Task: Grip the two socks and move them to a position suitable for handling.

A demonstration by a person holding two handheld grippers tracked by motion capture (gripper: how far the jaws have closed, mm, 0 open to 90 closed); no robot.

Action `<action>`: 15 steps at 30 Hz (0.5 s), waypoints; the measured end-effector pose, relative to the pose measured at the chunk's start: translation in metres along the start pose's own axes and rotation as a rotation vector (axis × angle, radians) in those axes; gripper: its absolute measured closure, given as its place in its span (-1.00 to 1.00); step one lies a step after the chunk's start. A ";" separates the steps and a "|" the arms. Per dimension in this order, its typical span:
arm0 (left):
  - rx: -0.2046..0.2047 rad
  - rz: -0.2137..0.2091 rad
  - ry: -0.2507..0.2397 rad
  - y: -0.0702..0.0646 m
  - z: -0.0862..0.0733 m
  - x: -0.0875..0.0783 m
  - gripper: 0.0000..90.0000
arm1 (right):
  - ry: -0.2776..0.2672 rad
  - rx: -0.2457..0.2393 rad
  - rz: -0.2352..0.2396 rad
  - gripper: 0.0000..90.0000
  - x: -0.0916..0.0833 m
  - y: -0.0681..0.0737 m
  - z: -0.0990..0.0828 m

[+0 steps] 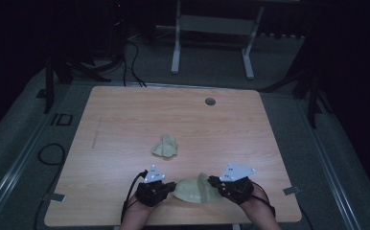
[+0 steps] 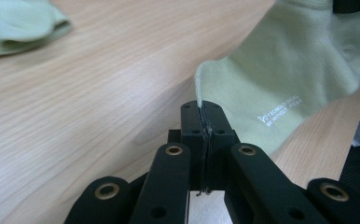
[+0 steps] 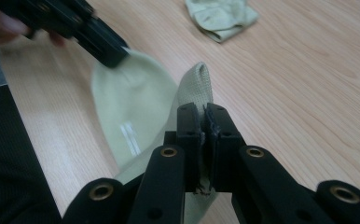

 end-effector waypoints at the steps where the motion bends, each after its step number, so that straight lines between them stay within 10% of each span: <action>1: -0.001 0.008 -0.005 0.001 0.000 -0.003 0.98 | 0.000 0.000 0.000 0.89 0.000 0.000 0.000; 15: -0.058 0.051 0.031 0.008 -0.028 -0.005 0.97 | 0.061 0.162 0.011 0.86 0.016 -0.001 -0.050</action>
Point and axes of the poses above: each handheld gripper's, and its own axes: x roughly forward along the jaws, z roughly out of its top, y roughly to its left, the point moved 8 cm from there along x, roughly forward along the jaws, and after that the axes turned 6 degrees about -x, right-handed, at the moved point
